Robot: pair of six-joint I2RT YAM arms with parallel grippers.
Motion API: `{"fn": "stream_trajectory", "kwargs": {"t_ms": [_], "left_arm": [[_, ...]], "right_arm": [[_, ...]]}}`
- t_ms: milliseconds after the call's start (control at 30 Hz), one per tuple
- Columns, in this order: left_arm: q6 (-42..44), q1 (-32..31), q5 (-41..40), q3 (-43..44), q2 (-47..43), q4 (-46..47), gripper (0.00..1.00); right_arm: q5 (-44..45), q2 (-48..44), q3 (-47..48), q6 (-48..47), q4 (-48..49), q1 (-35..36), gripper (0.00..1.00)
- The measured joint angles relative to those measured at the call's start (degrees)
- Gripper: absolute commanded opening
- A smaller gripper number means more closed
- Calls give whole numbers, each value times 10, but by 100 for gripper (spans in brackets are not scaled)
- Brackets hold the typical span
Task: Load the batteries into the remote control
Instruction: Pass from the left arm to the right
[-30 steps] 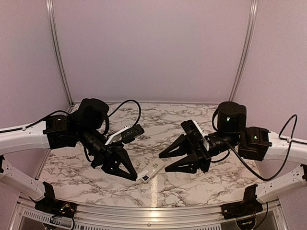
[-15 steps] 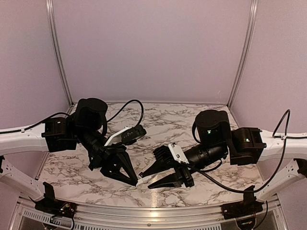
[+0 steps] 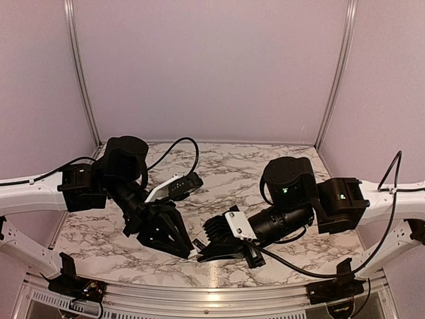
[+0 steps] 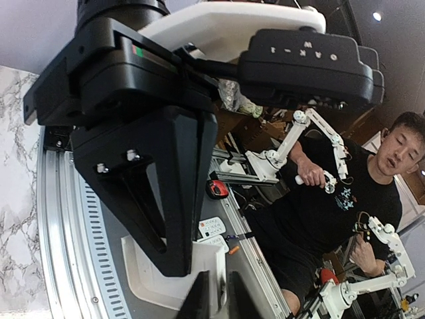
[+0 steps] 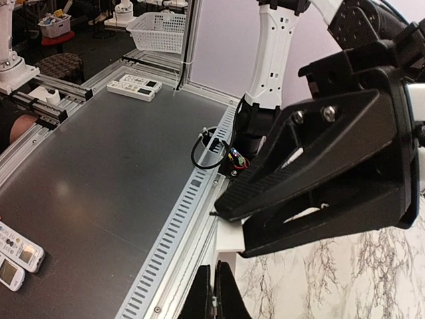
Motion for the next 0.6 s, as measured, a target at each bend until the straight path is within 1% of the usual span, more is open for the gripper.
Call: {"fn": "stream_trajectory", "kwargs": {"t_ms": [67,100,167,200,233,300,367,467,567,600], "left_arm": [[14,1,-19,0,-2,-3,59],[22,2,-30,0,-5,-9,67],[40,8,-68,1,-16,-31,88],[49,12,-93,2,-25,-42,94],[55,19,-124,3,-38,-50,98],[64,32,-187,3,-67,-57,99],[58,51,-260,-5,-110,-47,99],[50,72,-377,-50,-192,-10,99],[55,73,-487,-105,-264,14,99],[59,73,-509,-114,-275,14,99]], "right_arm": [[4,0,1,2,-3,1,0],[7,0,1,4,-4,1,0],[12,0,1,13,-3,0,0],[13,0,1,21,-2,-5,0],[12,0,0,32,0,-10,0],[2,0,-1,56,11,-30,0],[-10,0,-4,89,25,-70,0],[-36,4,-9,141,48,-134,0],[-78,17,-20,200,80,-191,0],[-90,21,-25,217,88,-205,0]]}}
